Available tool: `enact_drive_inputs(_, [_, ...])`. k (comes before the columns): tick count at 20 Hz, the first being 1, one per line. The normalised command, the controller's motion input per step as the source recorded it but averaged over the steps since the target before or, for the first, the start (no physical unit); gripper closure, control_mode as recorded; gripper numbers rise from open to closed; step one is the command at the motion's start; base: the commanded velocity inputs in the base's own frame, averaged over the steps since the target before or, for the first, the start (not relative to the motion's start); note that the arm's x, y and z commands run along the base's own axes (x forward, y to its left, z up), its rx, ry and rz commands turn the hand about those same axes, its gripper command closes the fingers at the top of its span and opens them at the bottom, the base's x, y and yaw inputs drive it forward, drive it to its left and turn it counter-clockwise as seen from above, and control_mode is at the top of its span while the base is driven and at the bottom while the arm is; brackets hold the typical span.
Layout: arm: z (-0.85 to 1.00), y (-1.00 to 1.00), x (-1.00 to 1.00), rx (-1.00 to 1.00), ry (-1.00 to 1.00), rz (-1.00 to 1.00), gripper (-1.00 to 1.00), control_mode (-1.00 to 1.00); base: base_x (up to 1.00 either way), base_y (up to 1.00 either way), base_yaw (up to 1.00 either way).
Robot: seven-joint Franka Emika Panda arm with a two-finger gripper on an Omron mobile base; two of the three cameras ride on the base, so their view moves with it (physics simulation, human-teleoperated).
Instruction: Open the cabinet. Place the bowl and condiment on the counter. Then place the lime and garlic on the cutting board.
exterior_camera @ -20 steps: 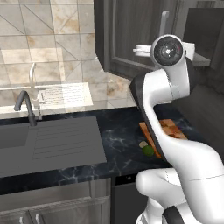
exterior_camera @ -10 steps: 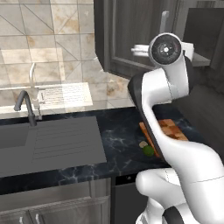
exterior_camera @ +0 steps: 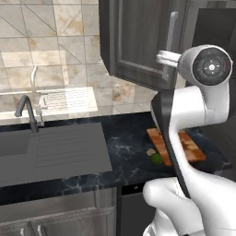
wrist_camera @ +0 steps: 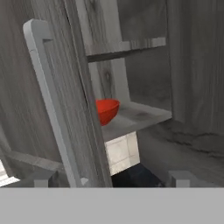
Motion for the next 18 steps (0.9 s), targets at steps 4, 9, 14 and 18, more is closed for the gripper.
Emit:
enact_drive_inputs(4, [0.00,-0.34,-0.51,0.18,-0.02,0.02,-1.00,-1.00,0.00,0.00,0.00])
enact_drive_inputs(9, [0.00,-0.42,-0.11,0.22,0.00,0.10,-1.00,-1.00,0.00,0.00,0.00])
enact_drive_inputs(14, [0.00,-0.30,0.00,0.20,0.00,0.15,-1.00,-1.00,0.00,0.00,0.00])
enact_drive_inputs(18, [0.00,-0.21,0.00,0.17,0.00,0.14,-1.00,-1.00,0.00,0.00,0.00])
